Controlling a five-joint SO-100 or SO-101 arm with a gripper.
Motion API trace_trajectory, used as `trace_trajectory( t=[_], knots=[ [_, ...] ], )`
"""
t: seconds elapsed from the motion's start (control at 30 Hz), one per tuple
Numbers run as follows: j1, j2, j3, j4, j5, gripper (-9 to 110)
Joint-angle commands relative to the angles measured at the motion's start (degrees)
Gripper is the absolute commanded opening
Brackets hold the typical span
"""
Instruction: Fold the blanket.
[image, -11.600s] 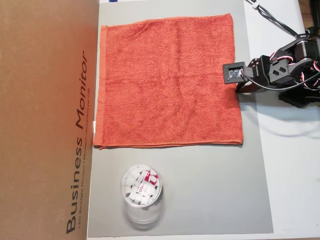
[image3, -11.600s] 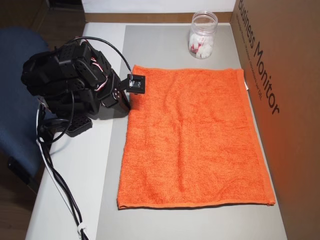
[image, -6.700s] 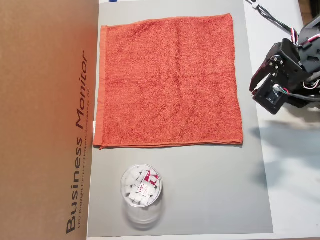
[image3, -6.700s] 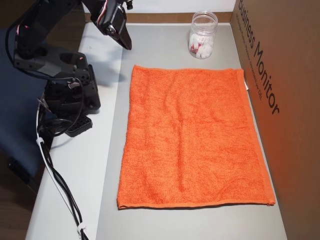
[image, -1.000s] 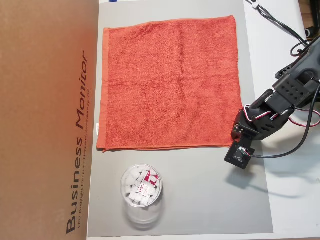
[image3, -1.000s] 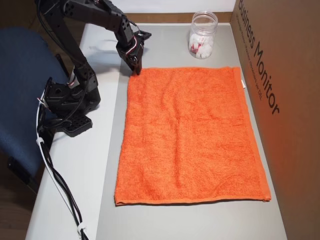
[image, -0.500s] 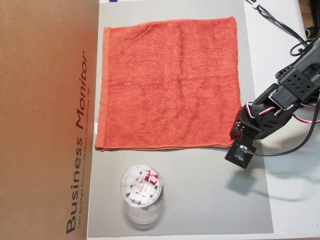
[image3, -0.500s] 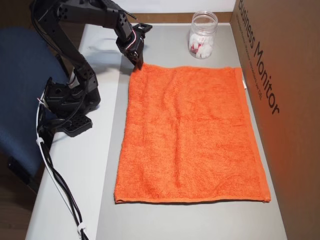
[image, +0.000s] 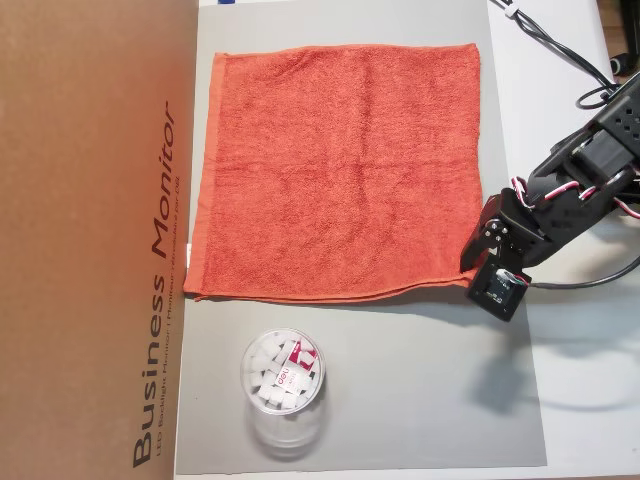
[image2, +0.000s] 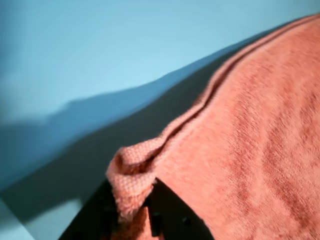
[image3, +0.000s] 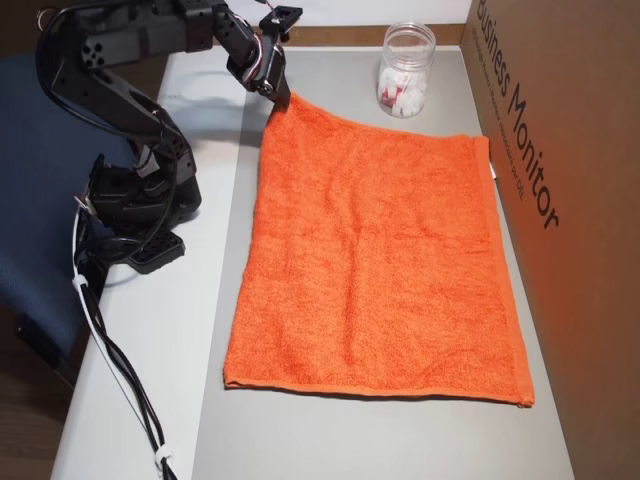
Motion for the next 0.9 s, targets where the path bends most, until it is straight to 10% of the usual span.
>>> trace_trajectory(
  t=[0.0, 0.87],
  knots=[
    [1.49, 4.75, 0.18, 0.0, -0.26, 0],
    [24.43, 11.95, -3.96, -0.09, -0.26, 0]
  ],
)
